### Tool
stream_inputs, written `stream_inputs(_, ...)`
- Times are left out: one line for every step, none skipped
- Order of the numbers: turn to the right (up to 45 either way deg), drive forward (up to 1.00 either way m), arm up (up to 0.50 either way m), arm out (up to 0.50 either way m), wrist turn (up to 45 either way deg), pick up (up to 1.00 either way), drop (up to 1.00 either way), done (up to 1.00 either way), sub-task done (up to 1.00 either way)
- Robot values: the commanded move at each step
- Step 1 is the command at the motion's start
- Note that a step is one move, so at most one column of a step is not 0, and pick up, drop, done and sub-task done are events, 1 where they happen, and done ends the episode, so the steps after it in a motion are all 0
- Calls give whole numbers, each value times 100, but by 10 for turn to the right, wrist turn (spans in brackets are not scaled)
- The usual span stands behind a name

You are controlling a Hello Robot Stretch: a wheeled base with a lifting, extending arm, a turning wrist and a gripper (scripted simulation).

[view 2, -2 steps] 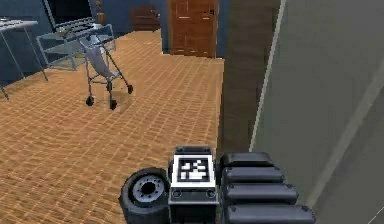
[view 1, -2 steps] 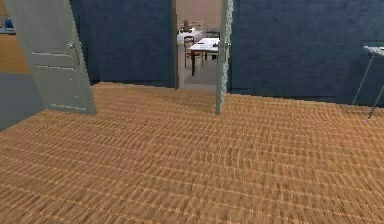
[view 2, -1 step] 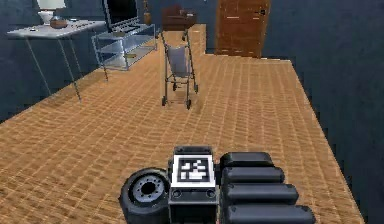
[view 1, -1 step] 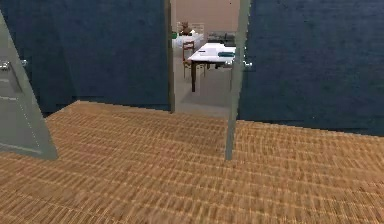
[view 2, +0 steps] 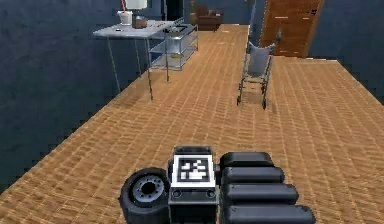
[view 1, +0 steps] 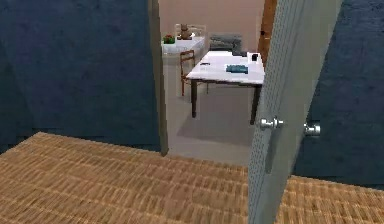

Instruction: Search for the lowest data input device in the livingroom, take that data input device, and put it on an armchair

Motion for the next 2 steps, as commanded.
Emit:
stream_inputs(-60,0,0,0,0,0,0,0,0)
stream_inputs(0,70,0,0,0,0,0,0,0)
